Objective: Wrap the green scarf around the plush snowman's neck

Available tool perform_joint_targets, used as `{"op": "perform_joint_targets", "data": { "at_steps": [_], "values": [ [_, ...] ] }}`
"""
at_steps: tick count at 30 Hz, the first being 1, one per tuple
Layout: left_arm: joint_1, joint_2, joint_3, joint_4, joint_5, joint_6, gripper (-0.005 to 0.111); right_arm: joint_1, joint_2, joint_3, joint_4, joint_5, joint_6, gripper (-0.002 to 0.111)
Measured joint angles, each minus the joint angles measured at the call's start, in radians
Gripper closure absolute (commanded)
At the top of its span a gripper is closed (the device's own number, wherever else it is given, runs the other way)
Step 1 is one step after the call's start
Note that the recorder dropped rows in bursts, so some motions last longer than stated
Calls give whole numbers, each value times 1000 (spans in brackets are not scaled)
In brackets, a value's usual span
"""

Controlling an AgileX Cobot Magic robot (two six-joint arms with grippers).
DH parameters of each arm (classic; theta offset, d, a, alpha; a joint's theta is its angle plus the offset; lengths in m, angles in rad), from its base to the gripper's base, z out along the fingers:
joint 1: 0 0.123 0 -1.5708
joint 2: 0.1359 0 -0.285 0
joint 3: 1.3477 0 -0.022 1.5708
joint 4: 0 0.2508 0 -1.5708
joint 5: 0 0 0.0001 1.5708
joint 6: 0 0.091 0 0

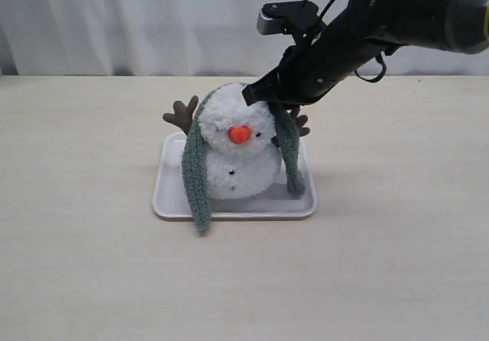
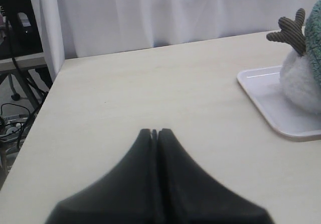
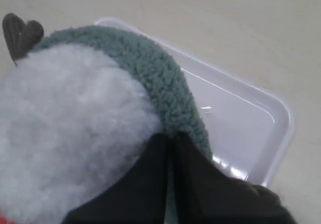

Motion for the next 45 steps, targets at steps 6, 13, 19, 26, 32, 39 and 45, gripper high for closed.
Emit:
{"op": "perform_joint_targets", "data": {
  "at_steps": [6,13,19,26,32,39,45],
  "values": [
    [0,0,0,0,0,0,107,0,18,0,0,0,6,104],
    [0,0,0,0,0,0,107,0,7,-4,40,-6,11,104],
    [0,0,0,0,0,0,107,0,-42,-8,271,-19,-153,104],
    [0,0,0,0,0,0,107,0,-45,-10,532,-103,-330,104],
    [0,0,0,0,0,0,107,0,3,-11,524,-121,-340,104],
    [0,0,0,0,0,0,107,0,42,-12,345,-185,-227,104],
    [0,0,0,0,0,0,107,2,42,-93,-67,-183,33,104]
  ]
}}
